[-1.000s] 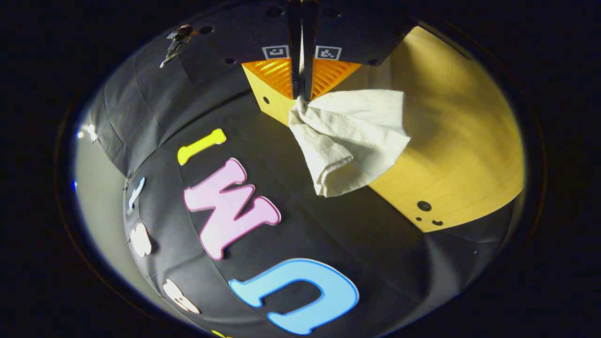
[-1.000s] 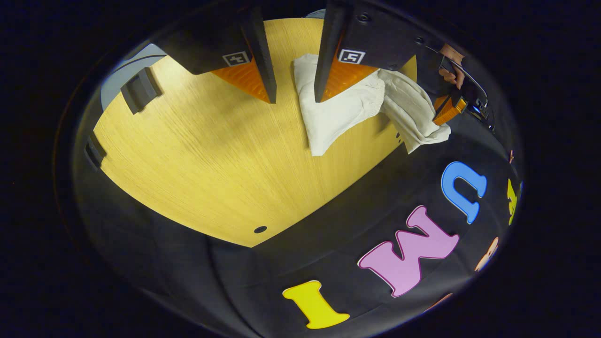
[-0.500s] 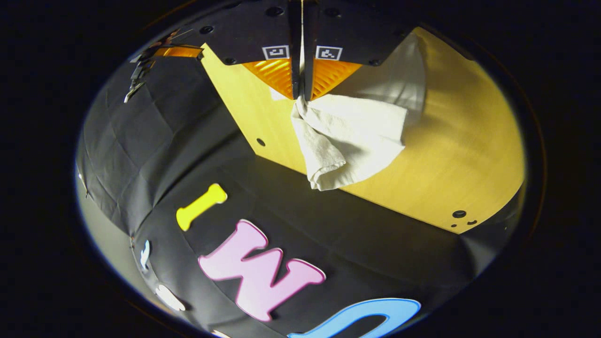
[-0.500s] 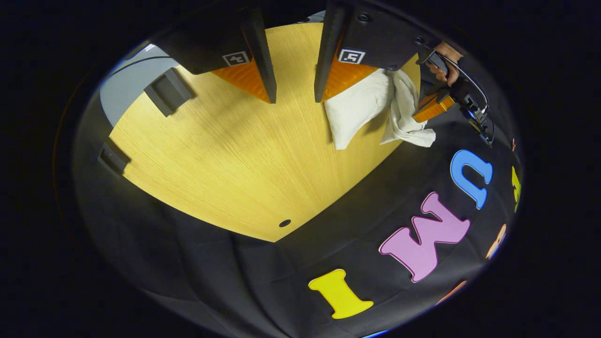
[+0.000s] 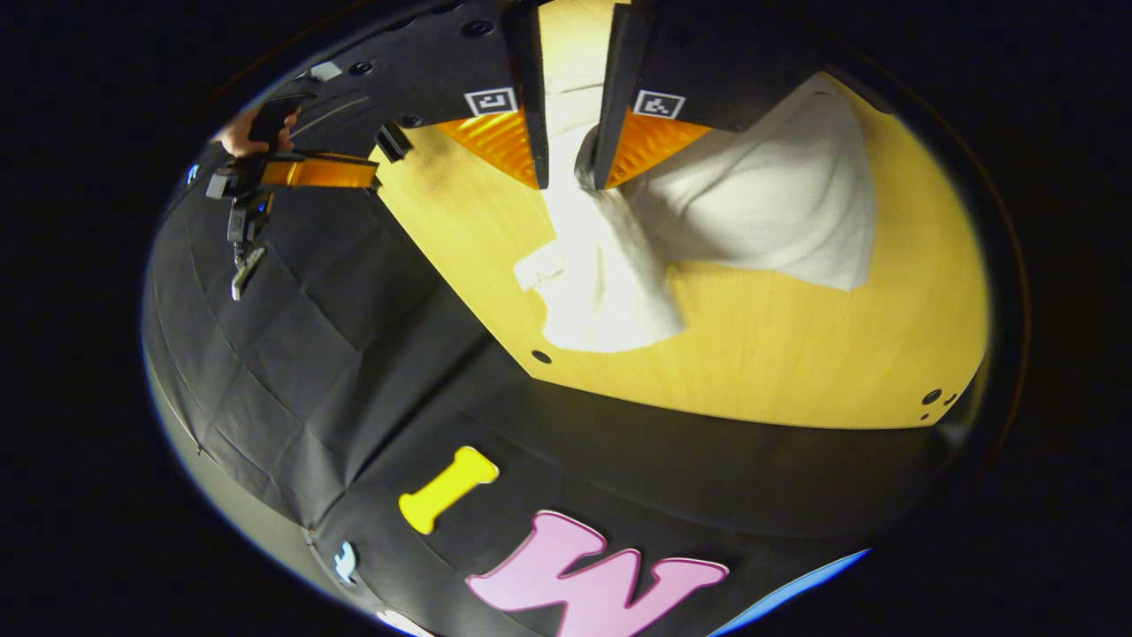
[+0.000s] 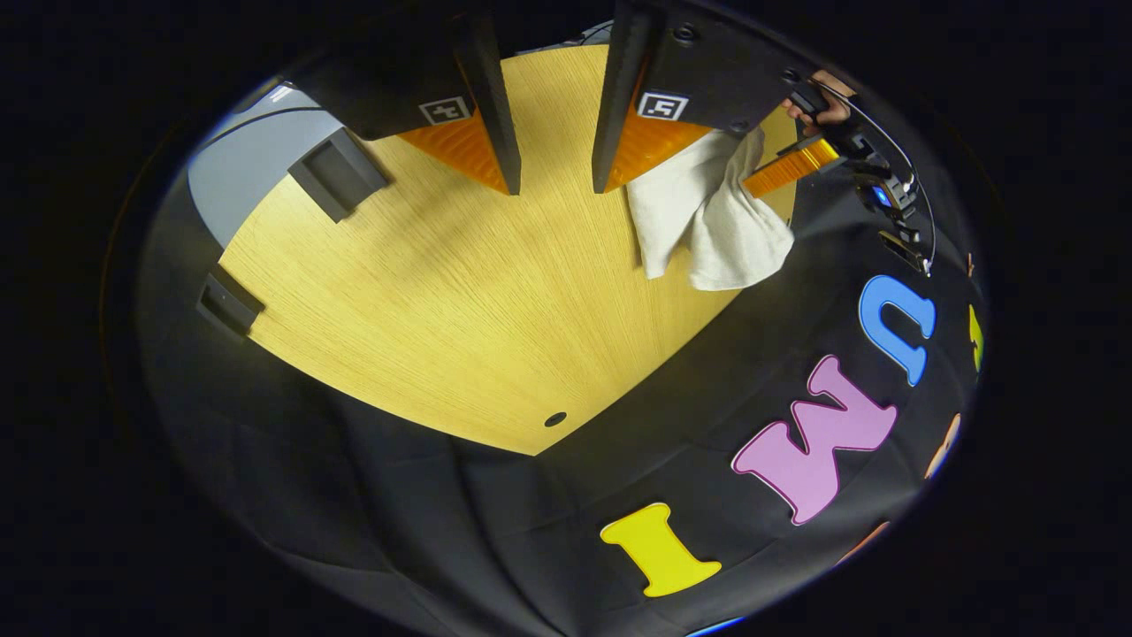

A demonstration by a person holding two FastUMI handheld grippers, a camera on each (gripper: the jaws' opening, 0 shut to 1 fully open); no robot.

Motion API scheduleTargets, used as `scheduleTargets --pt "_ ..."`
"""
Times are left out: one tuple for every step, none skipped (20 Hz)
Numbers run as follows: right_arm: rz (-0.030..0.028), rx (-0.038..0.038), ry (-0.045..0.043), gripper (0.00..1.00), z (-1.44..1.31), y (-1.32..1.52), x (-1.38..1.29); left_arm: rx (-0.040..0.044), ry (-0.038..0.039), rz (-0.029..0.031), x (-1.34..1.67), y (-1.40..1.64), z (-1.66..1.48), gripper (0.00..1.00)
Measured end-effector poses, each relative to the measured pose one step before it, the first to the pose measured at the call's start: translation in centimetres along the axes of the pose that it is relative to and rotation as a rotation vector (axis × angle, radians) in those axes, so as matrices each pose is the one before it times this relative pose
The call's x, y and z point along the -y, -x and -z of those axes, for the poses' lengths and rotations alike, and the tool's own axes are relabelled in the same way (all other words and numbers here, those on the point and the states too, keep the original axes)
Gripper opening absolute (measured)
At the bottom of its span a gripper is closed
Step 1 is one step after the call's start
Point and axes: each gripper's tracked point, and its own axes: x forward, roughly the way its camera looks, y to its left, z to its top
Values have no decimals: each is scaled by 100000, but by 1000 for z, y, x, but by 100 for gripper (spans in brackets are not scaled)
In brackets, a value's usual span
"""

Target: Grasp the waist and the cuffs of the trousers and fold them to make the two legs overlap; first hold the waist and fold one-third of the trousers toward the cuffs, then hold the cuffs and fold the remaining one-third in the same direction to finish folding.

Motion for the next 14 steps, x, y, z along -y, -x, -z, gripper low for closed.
scheduleTargets --pt "-179 -147 152 53 138 -34 -84 -1917 -1034 2879 1043 29 705 46" --pt "-272 -244 287 53 -3 -114 -143 -1444 -863 2578 884 197 472 43" --pt "-348 -218 302 53 130 15 -183 -568 -708 1485 531 241 336 54" --pt "-436 -180 246 53 70 -155 -226 -87 -737 768 379 400 185 60" --pt "-644 -373 91 53 23 -190 -339 455 -445 -185 246 193 110 56" --pt "-894 -217 -72 53 -34 -36 -483 520 176 -361 140 402 -105 61" --pt "-1247 1 -13 53 -24 -25 -678 535 868 -582 138 335 106 63" --pt "-1238 -20 254 53 -56 -52 -627 311 1661 -650 28 465 56 67" --pt "-1356 -154 524 53 -31 -203 -633 180 2008 -271 -45 672 281 69" --pt "-1345 -162 712 53 -76 -46 -620 574 2003 -571 -115 658 -57 71" --pt "-1317 -440 1046 53 144 6 -821 934 1713 -1017 -321 362 -132 72" --pt "-1432 -347 1065 53 103 -100 -692 1581 1408 -1655 -543 775 -320 73" --pt "-1324 -437 1515 53 106 -91 -840 1936 1445 -1563 -584 1050 -441 73" --pt "-1343 -452 2054 53 13 0 -879 2208 1599 -1600 -592 976 -583 73"
